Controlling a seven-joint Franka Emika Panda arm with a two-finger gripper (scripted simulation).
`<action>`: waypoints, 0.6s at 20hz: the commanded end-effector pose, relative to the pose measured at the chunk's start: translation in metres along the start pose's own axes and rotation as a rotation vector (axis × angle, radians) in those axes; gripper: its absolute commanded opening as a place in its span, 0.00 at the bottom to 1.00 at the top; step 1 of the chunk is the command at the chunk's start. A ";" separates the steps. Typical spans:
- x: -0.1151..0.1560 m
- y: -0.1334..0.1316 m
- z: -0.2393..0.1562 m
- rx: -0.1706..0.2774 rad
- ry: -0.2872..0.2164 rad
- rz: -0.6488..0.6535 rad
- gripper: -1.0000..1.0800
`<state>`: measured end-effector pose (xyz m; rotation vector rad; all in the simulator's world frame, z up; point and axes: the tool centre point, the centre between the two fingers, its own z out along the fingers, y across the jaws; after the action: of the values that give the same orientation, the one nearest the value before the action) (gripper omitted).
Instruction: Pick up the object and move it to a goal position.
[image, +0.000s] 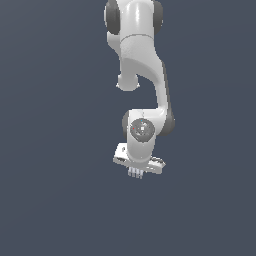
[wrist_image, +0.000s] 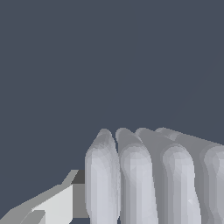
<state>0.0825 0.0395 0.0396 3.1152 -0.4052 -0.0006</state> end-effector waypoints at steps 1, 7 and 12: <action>0.000 0.000 0.000 0.000 0.000 0.000 0.00; -0.002 -0.001 -0.006 0.000 0.000 0.000 0.00; -0.009 -0.003 -0.022 0.000 0.000 0.000 0.00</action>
<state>0.0763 0.0431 0.0555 3.1149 -0.4056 -0.0020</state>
